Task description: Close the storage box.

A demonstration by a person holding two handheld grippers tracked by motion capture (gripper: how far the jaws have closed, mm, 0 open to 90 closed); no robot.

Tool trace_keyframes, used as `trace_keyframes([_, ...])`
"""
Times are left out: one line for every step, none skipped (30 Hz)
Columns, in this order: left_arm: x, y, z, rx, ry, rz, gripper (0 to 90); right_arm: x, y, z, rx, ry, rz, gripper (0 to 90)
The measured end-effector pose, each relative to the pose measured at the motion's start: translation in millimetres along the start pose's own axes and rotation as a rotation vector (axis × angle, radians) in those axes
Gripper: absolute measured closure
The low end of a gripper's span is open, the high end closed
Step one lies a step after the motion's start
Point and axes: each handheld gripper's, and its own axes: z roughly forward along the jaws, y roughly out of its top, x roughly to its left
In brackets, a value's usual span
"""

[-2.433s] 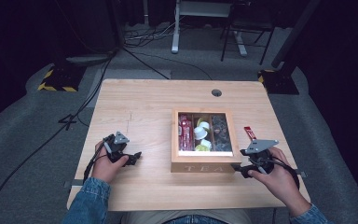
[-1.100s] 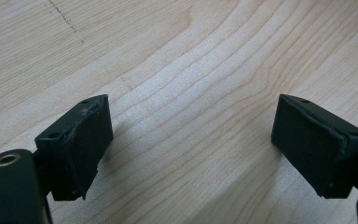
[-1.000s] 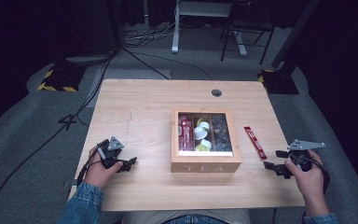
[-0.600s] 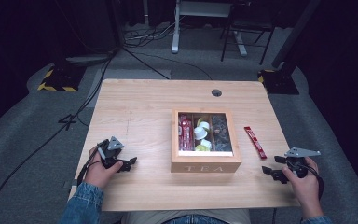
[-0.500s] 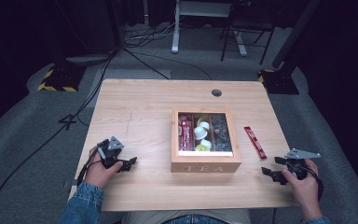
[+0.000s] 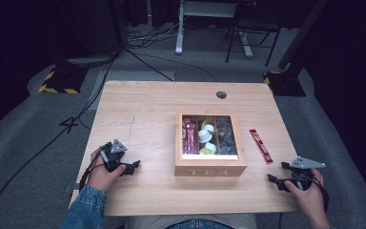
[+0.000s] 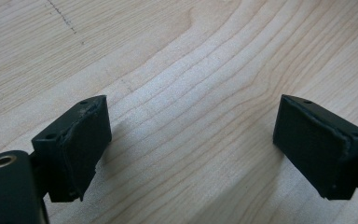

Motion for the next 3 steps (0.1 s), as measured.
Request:
trace_keyframes([-0.1, 0.0, 0.1, 0.0, 0.0, -0.001, 11.5, -0.1, 0.0, 0.0, 0.0, 0.0, 0.0, 14.1])
trace_keyframes([-0.3, 0.1, 0.1, 0.001, 0.002, -0.005, 11.5, 0.0, 0.0, 0.0, 0.001, 0.0, 0.0, 14.1])
trace_keyframes([-0.4, 0.3, 0.2, 0.002, 0.004, -0.005, 11.5, 0.0, 0.0, 0.0, 0.001, 0.0, -0.001, 14.1])
